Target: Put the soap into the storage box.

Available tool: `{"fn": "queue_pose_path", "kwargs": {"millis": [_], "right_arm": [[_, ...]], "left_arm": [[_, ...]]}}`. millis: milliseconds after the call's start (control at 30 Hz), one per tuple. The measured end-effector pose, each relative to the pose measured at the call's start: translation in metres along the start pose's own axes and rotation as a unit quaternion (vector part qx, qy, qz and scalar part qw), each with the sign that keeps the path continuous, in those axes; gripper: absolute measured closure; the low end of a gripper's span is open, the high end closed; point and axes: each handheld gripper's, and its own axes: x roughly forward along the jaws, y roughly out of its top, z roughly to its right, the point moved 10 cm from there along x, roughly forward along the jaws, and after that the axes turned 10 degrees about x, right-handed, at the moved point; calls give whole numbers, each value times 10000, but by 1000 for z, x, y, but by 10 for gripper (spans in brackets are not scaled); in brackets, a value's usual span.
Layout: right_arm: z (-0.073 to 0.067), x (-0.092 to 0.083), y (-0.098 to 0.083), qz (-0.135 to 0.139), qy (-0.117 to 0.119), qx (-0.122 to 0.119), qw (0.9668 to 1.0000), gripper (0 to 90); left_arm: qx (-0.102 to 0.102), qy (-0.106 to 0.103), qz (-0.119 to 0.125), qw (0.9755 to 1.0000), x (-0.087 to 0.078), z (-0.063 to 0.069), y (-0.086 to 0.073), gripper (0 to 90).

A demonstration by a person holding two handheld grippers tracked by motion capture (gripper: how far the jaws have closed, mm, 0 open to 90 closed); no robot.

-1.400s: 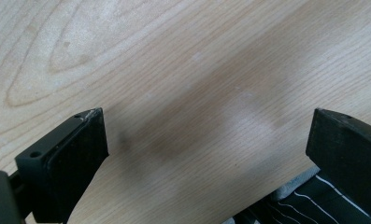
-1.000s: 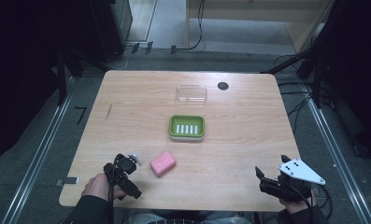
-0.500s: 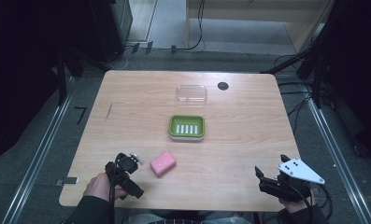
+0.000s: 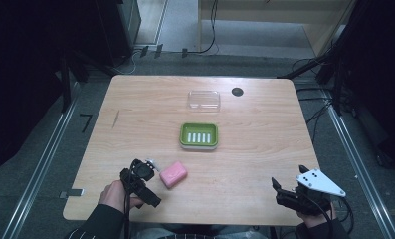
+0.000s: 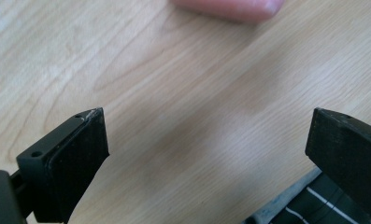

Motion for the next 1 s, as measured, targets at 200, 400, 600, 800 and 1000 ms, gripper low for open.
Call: {"fn": "queue_pose_path", "kwargs": {"millis": [200,400,600,800,1000], "right_arm": [[0,0,0,-14,-2,-29,10000,135],[0,1,0,-14,-7,-31,10000,135],[0,1,0,-15,-1,-27,10000,135],[0,0,0,-12,-6,-6,10000,135],[0,0,0,-10,1,-4,10000,135]], "left_arm": [[35,-23,23,10000,1,0,10,0],[50,-33,72,10000,0,-2,20,0],[136,-19,61,9999,2,-1,29,0],[240,-53,82,9997,4,2,40,0],[354,-63,70,9993,7,4,50,0]]}}
